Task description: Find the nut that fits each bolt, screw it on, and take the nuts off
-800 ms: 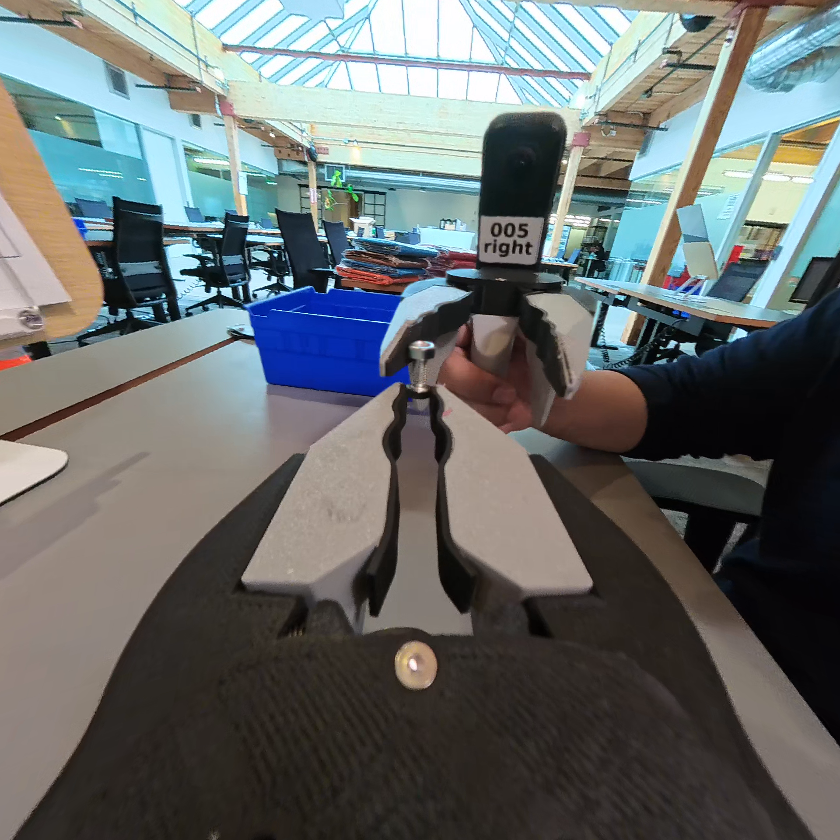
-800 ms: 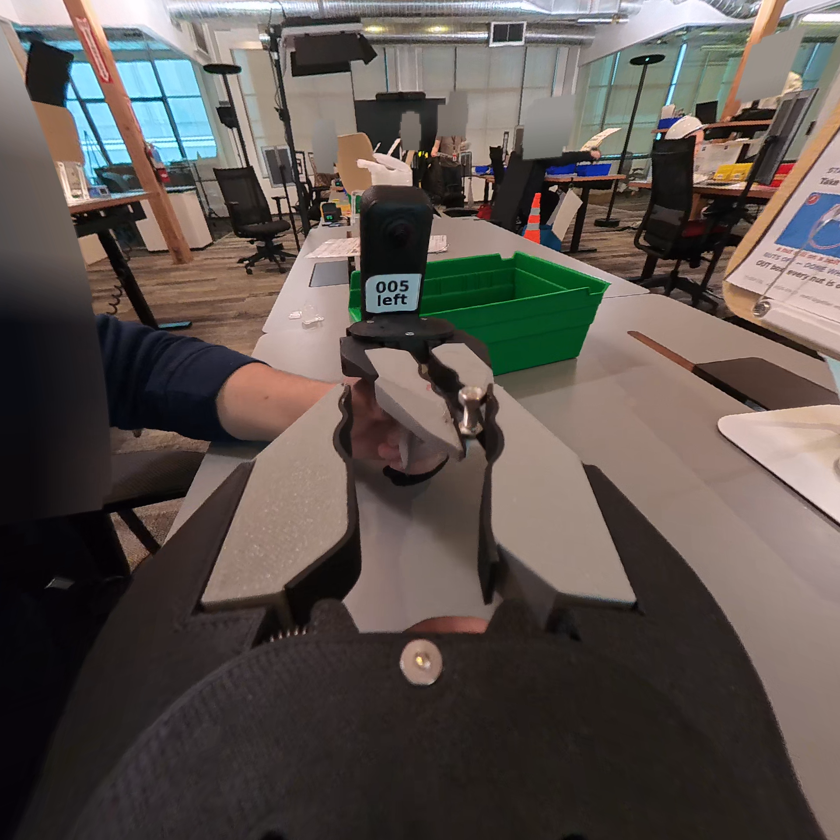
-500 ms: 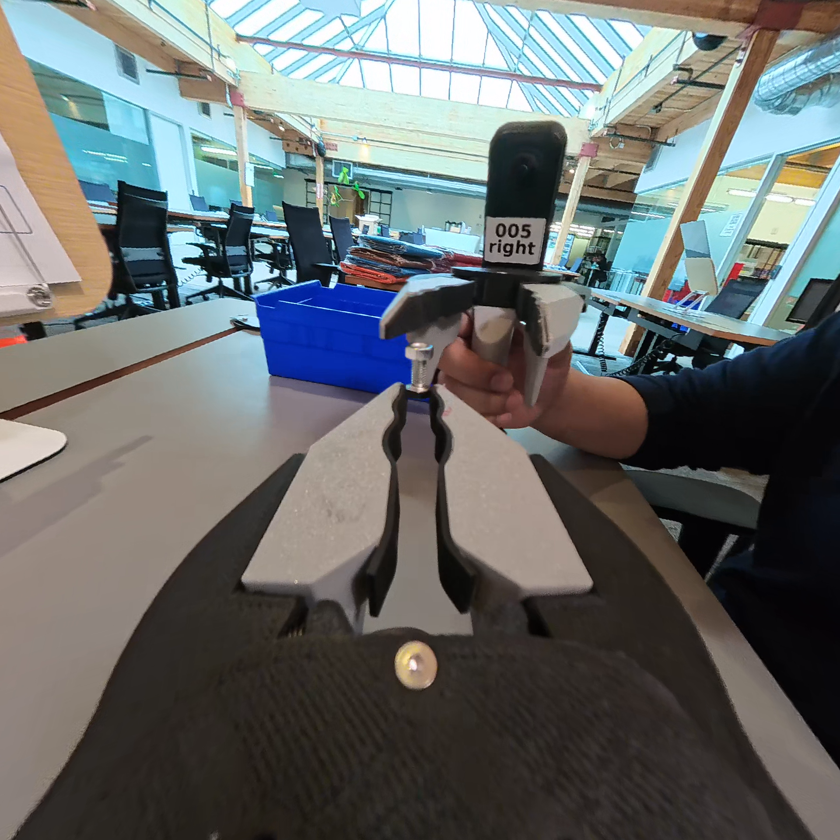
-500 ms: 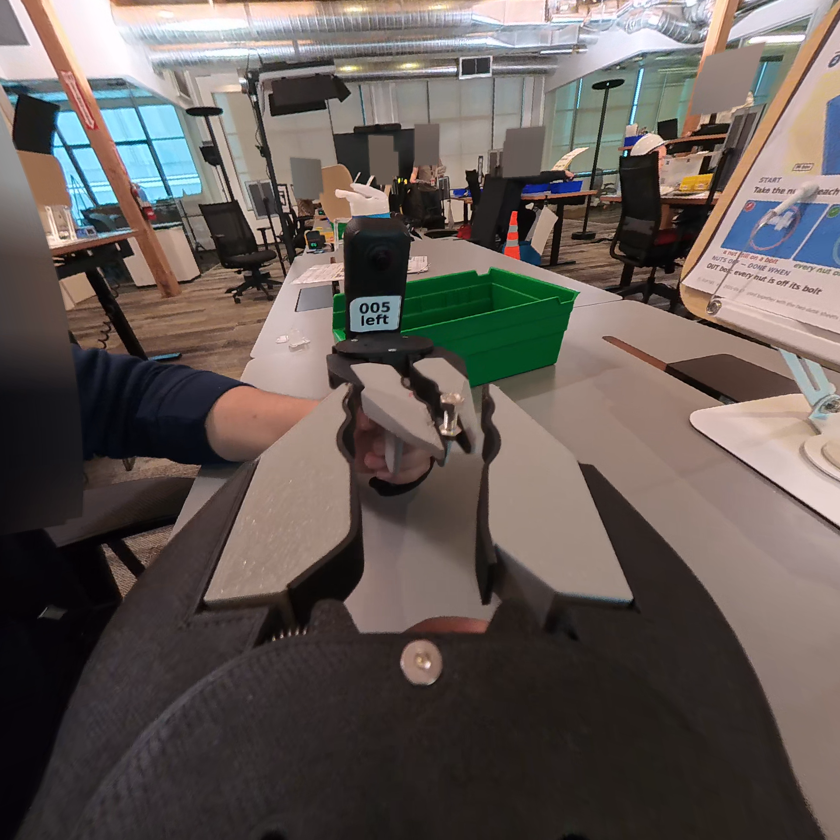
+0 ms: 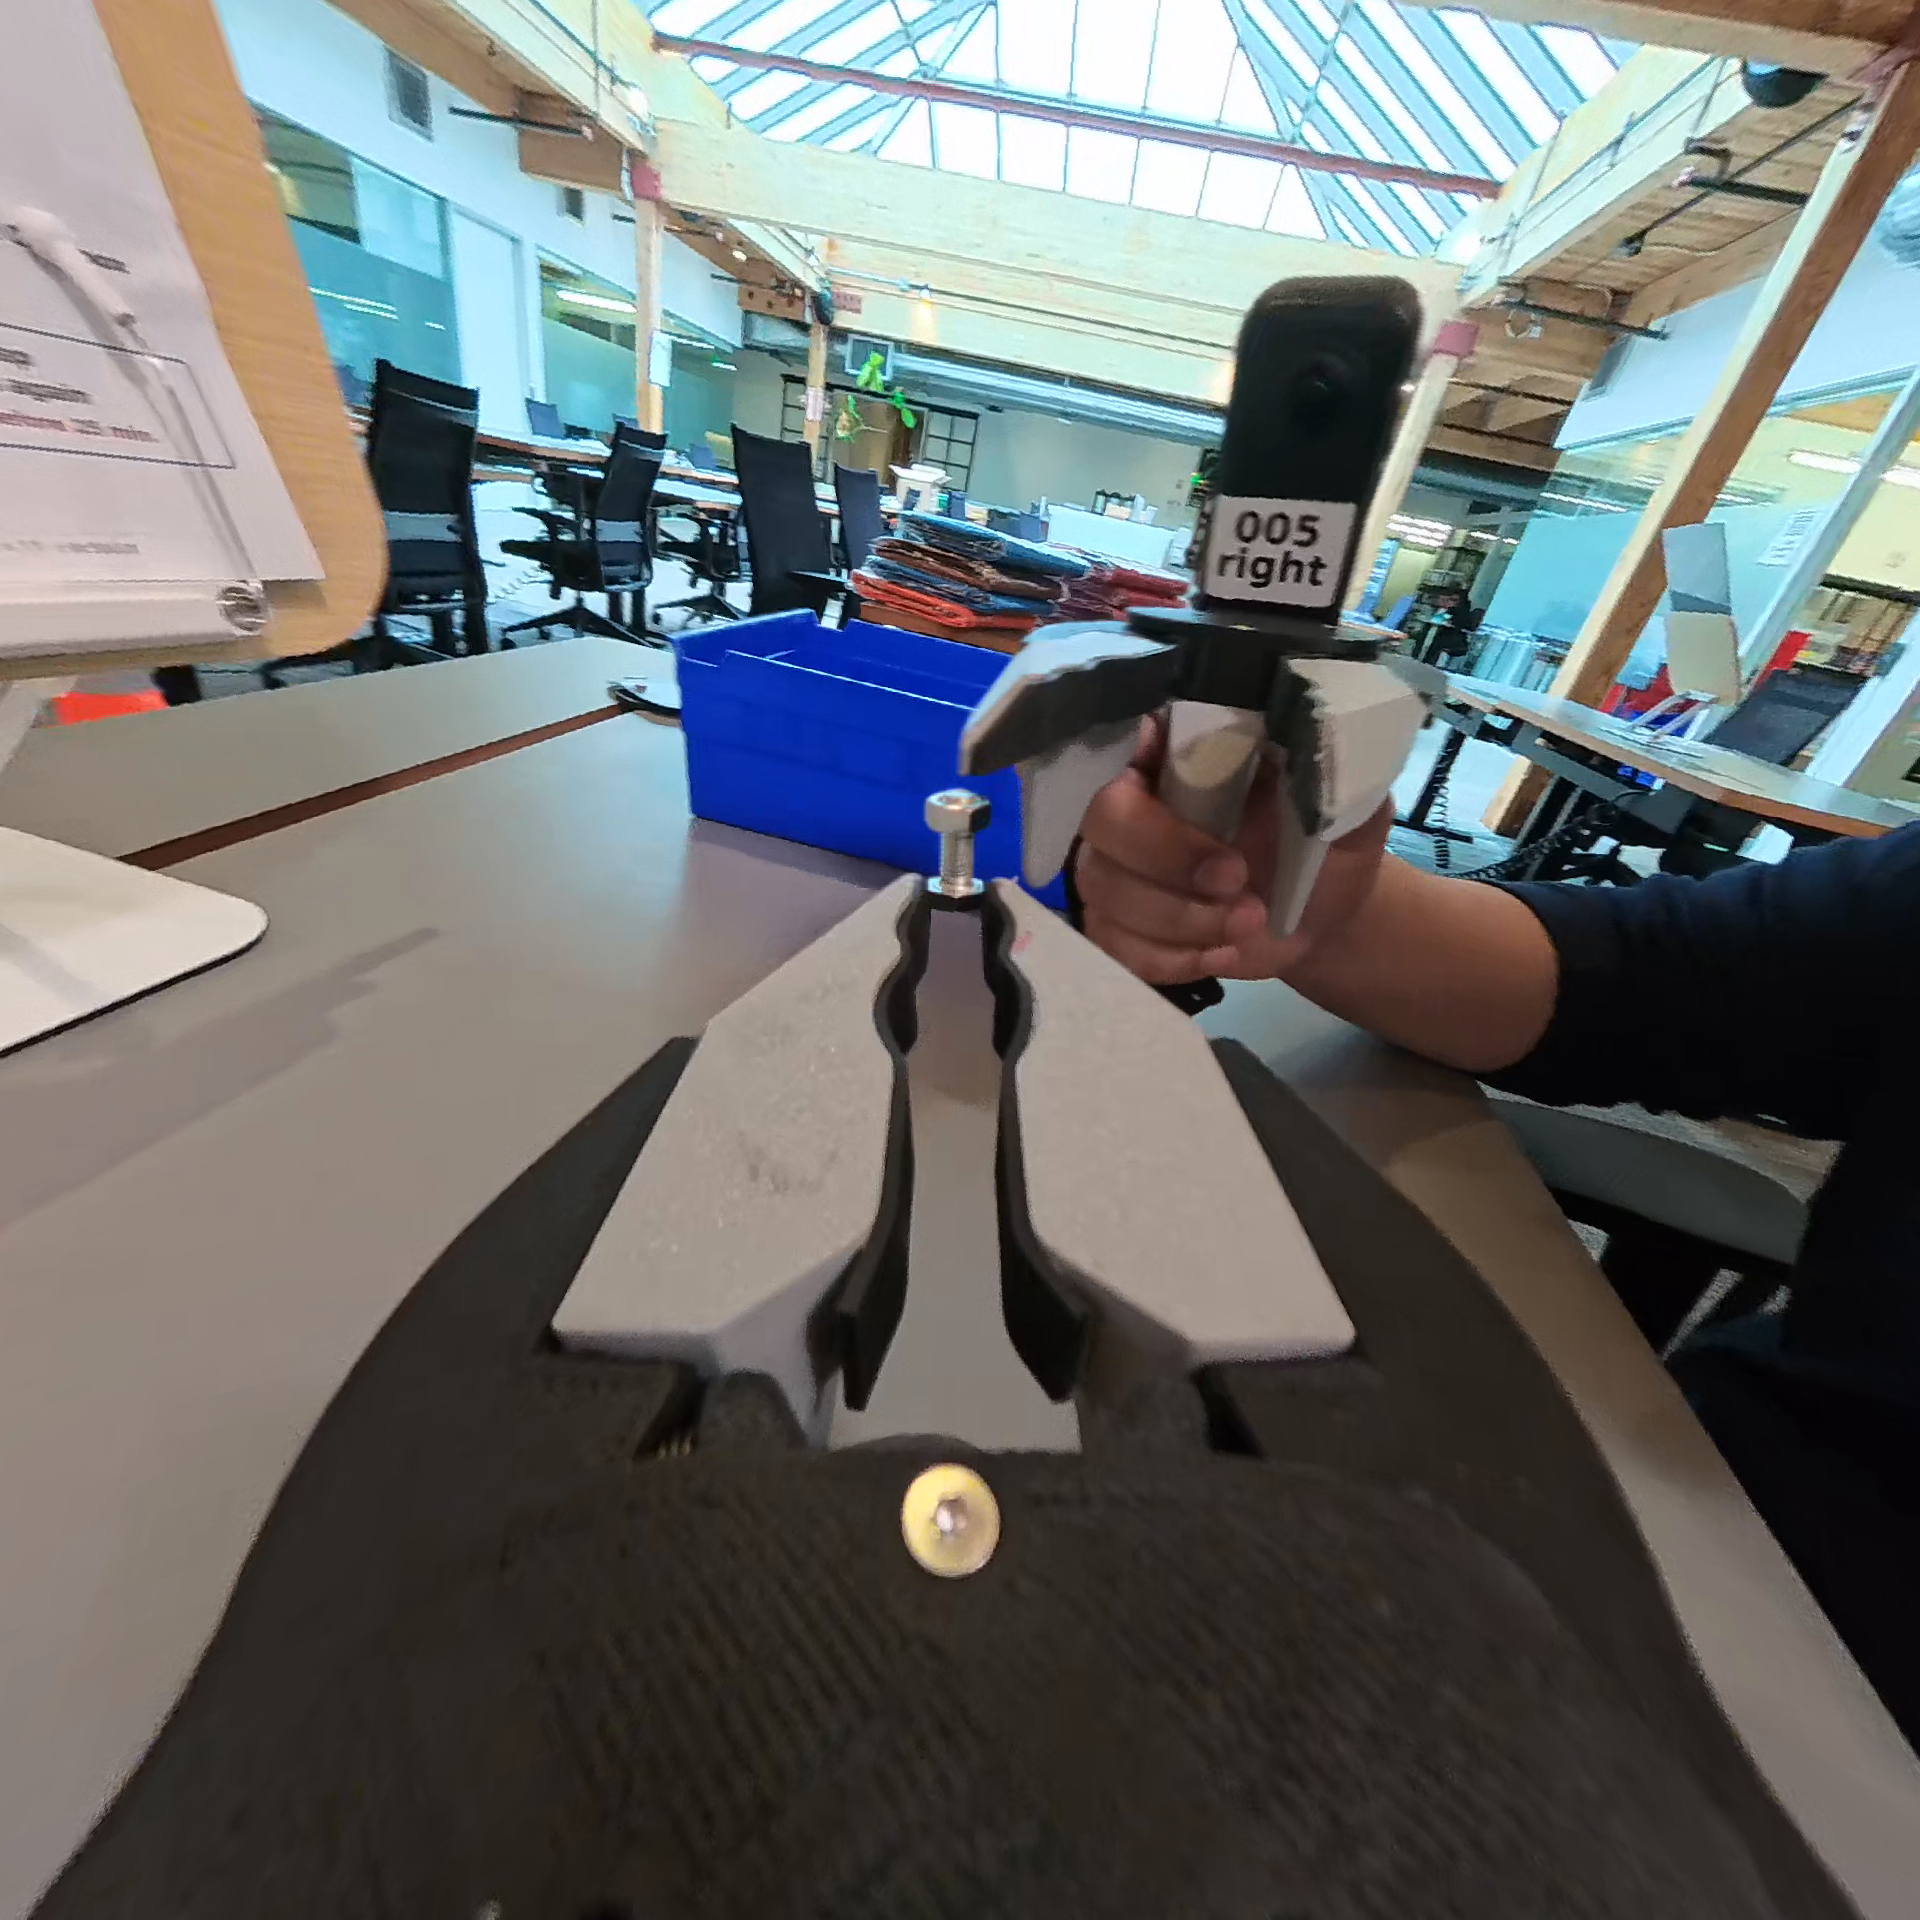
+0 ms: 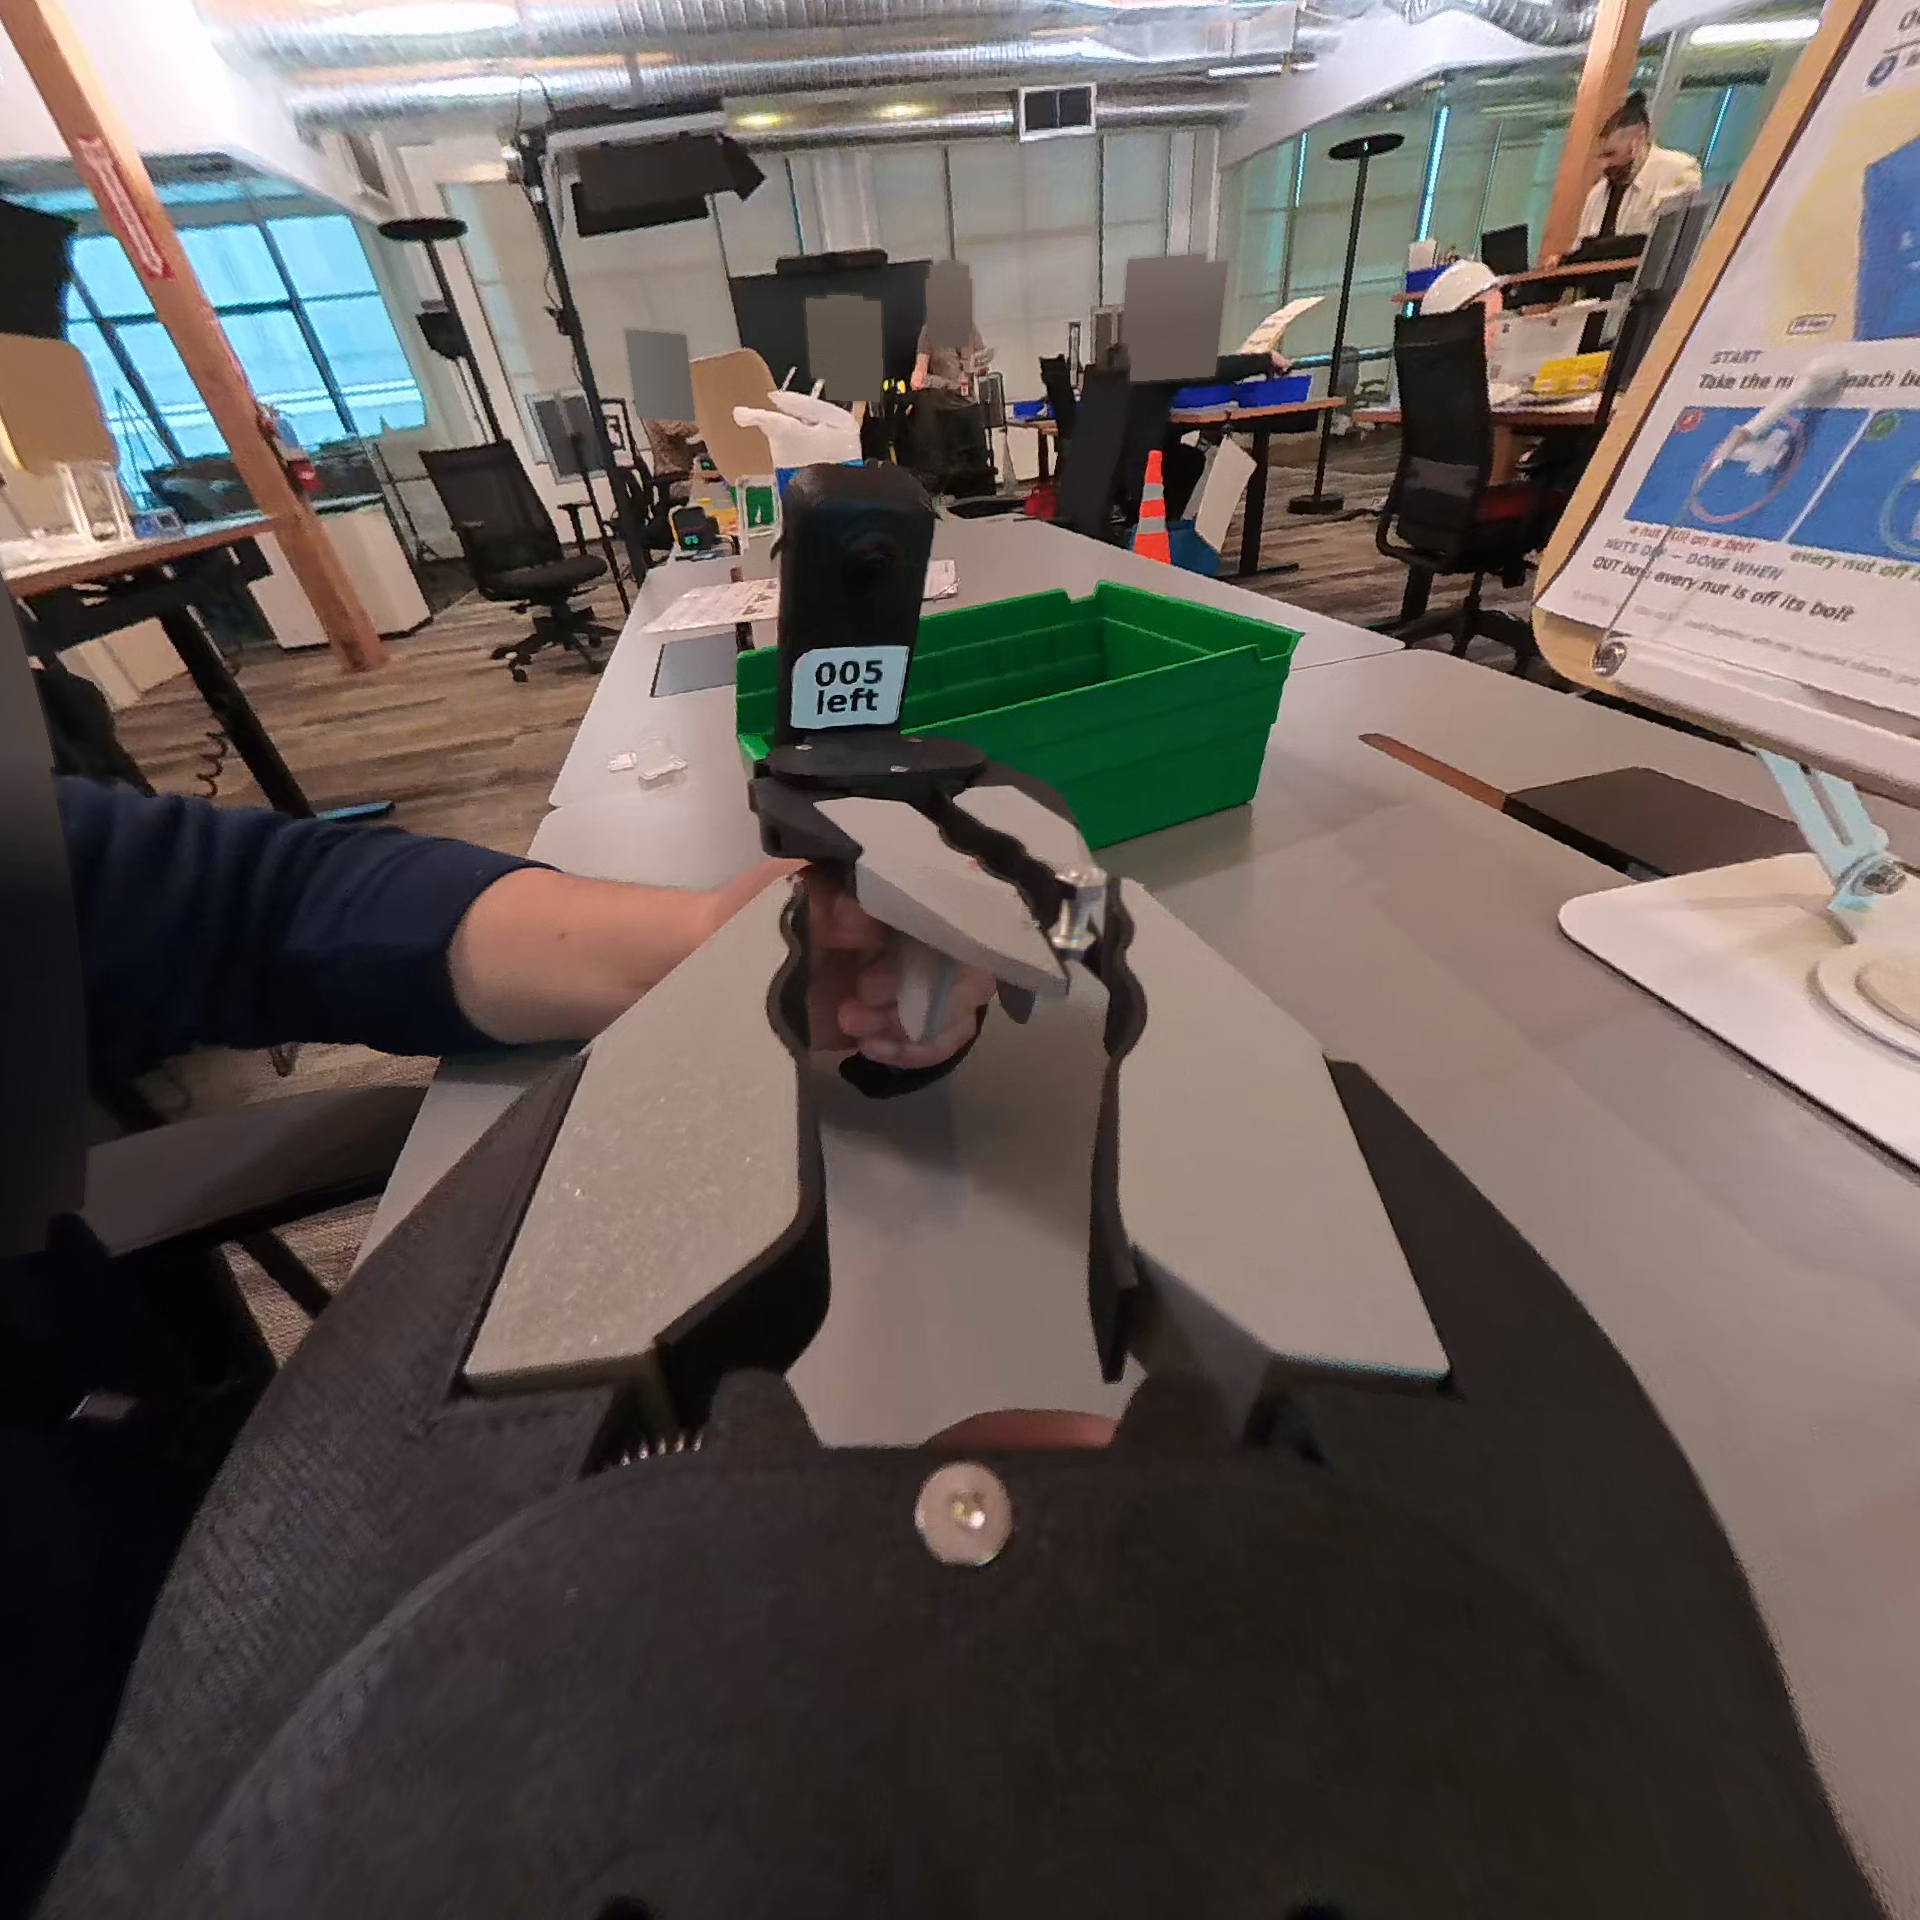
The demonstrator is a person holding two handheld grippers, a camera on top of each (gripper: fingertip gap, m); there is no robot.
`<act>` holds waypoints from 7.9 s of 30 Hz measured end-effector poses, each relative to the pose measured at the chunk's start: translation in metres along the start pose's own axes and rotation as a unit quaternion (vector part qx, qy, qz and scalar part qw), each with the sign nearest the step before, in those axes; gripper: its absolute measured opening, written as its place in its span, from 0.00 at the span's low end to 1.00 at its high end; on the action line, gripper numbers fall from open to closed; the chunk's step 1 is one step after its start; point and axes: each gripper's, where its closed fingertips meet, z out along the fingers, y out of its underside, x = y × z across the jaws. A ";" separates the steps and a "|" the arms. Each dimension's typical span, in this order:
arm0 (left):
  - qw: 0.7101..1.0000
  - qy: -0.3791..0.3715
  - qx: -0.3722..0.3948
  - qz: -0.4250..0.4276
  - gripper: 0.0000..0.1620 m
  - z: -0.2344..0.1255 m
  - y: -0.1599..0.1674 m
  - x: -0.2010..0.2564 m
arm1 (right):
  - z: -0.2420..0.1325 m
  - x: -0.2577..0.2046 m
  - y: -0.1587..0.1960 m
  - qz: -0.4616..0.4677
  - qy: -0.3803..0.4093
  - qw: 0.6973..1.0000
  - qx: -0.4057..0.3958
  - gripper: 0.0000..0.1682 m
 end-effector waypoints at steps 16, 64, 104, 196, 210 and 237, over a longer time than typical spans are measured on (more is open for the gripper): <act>1.000 -0.012 0.006 -0.019 0.04 -0.002 -0.002 -0.007 | 0.001 0.005 0.004 0.023 0.002 1.000 -0.003 0.32; 0.997 -0.047 -0.057 0.026 0.05 0.015 0.022 -0.002 | 0.001 0.034 0.032 0.026 0.080 0.994 -0.068 0.04; 0.857 -0.477 -0.190 0.044 0.45 -0.217 0.031 0.045 | -0.277 0.004 0.071 -0.032 0.391 0.910 -0.134 0.36; 0.948 -0.172 -0.176 0.199 0.04 0.204 0.097 0.136 | -0.293 -0.006 0.031 -0.045 0.502 0.859 -0.087 0.33; 0.970 -0.133 -0.179 0.097 0.32 0.041 0.041 0.152 | -0.159 -0.065 0.072 0.002 0.331 0.937 -0.112 0.32; 0.798 -0.534 -0.278 -0.004 0.39 -0.330 0.061 -0.031 | -0.343 0.034 0.068 0.038 0.523 0.845 -0.109 0.40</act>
